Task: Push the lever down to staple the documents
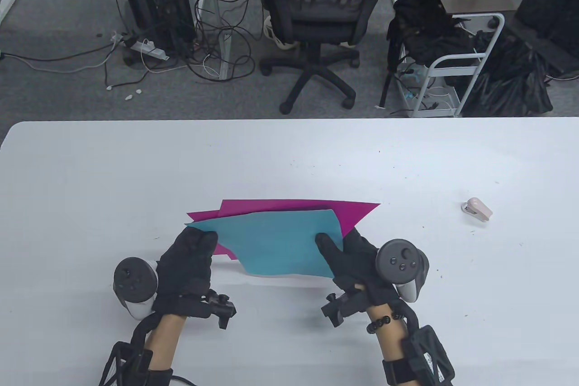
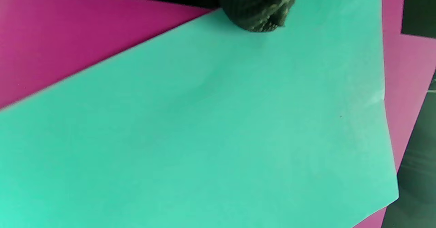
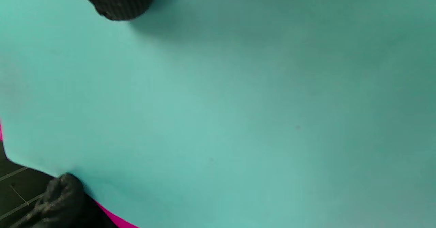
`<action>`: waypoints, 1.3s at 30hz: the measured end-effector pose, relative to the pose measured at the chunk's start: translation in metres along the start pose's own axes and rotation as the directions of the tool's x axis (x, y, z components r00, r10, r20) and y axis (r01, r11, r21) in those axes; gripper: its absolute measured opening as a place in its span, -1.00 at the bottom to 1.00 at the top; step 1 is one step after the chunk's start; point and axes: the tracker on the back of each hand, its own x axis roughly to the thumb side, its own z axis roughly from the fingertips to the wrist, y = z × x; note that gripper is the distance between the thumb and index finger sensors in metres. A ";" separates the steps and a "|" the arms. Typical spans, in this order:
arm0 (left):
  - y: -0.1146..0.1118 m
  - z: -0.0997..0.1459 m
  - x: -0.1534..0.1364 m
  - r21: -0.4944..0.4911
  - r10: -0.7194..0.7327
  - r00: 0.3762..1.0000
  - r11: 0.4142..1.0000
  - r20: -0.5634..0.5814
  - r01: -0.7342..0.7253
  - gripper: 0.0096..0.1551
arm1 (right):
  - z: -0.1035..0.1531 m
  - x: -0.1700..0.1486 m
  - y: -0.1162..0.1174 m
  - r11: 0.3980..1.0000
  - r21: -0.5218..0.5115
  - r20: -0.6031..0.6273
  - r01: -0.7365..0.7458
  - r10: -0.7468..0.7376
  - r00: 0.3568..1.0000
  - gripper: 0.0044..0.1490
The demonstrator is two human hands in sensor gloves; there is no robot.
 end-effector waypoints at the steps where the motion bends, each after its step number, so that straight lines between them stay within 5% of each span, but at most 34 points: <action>1: -0.001 0.000 -0.004 -0.008 0.016 1.000 1.000 -0.011 -0.016 -0.57 | 0.000 -0.003 0.002 1.000 0.013 -0.007 -0.012 0.012 1.000 0.06; 24: -0.009 0.000 -0.008 -0.073 0.053 0.999 0.996 -0.007 -0.053 -0.52 | 0.000 -0.014 0.006 0.998 0.050 0.000 -0.050 0.050 0.999 0.09; 39: -0.010 0.000 -0.017 -0.129 0.024 0.999 0.991 -0.045 -0.030 -0.27 | -0.001 -0.018 0.005 0.997 0.076 -0.024 0.014 -0.013 1.000 0.10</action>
